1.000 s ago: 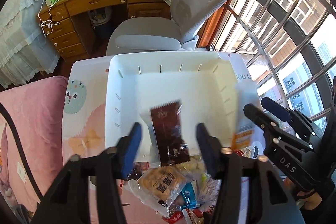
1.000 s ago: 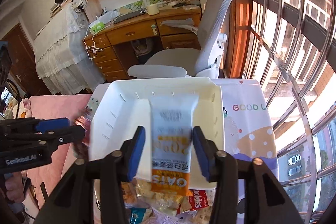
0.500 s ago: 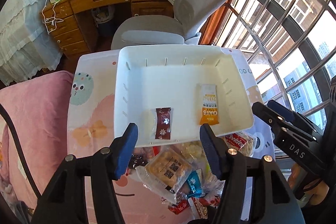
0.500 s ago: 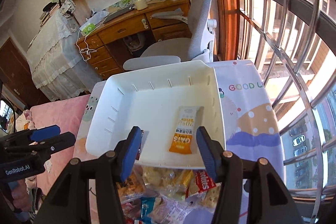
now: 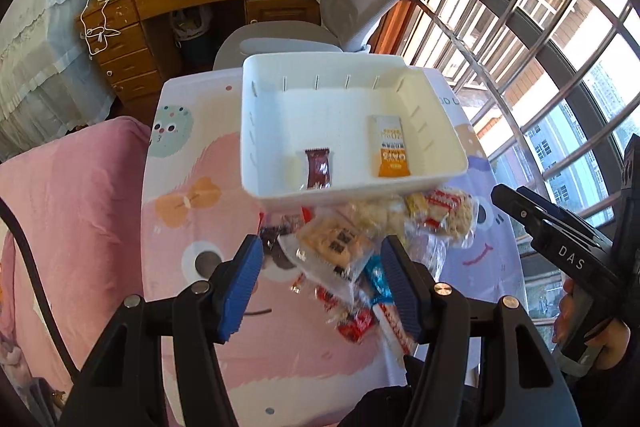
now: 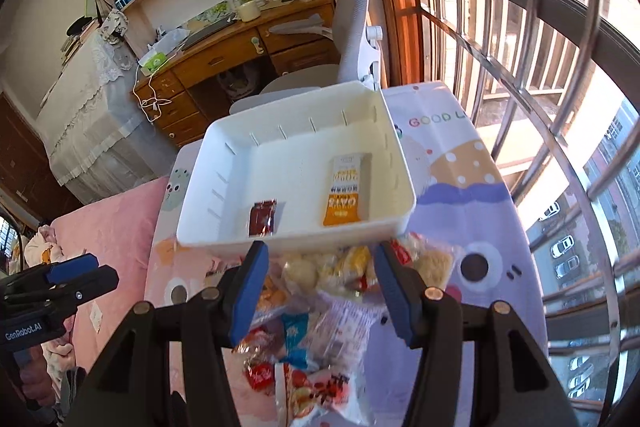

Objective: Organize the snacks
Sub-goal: 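Open both tools to drop the candy and OATS bar into the basket, then grasp the red-labelled nut bag with the left tool while the right tool grasps a snack bag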

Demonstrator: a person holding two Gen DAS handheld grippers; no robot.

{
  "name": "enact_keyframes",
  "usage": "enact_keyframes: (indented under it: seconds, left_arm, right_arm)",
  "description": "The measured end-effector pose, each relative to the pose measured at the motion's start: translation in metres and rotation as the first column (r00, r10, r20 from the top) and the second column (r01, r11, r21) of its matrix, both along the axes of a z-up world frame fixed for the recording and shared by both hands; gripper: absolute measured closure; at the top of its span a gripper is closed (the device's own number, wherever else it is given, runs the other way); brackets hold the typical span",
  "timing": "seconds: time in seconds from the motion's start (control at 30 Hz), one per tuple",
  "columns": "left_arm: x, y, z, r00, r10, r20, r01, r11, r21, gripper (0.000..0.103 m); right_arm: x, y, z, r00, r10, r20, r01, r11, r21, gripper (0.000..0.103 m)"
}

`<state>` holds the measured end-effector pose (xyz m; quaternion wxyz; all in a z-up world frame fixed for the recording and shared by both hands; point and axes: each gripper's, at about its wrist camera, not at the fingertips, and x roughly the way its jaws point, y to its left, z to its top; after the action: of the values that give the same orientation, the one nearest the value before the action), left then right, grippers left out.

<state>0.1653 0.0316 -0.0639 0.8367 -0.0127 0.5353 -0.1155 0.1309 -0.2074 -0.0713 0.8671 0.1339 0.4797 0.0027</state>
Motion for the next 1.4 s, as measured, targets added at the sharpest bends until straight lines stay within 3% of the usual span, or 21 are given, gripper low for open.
enact_keyframes:
  seconds: [0.63, 0.83, 1.03, 1.4]
  left_arm:
    - [-0.106, 0.036, -0.032, 0.998, -0.016, -0.064, 0.014, 0.999, -0.036, 0.043]
    - [-0.127, 0.034, -0.043, 0.996, -0.021, -0.09, 0.018, 0.999, -0.029, 0.043]
    - [-0.141, 0.028, -0.052, 0.993, -0.003, -0.115, 0.001, 1.0, -0.018, 0.039]
    - [-0.137, 0.005, -0.07, 0.982, 0.093, -0.165, -0.096, 0.995, -0.008, 0.035]
  right_arm:
    - [-0.112, 0.045, -0.009, 0.999, -0.017, -0.048, 0.016, 1.0, -0.011, 0.047]
    - [-0.14, 0.05, -0.02, 0.997, 0.001, -0.078, -0.002, 1.0, -0.016, 0.042]
    - [-0.154, 0.051, -0.034, 0.993, 0.05, -0.11, -0.052, 0.999, -0.016, 0.04]
    - [-0.156, 0.049, -0.059, 0.962, 0.238, -0.133, -0.248, 0.967, -0.064, 0.039]
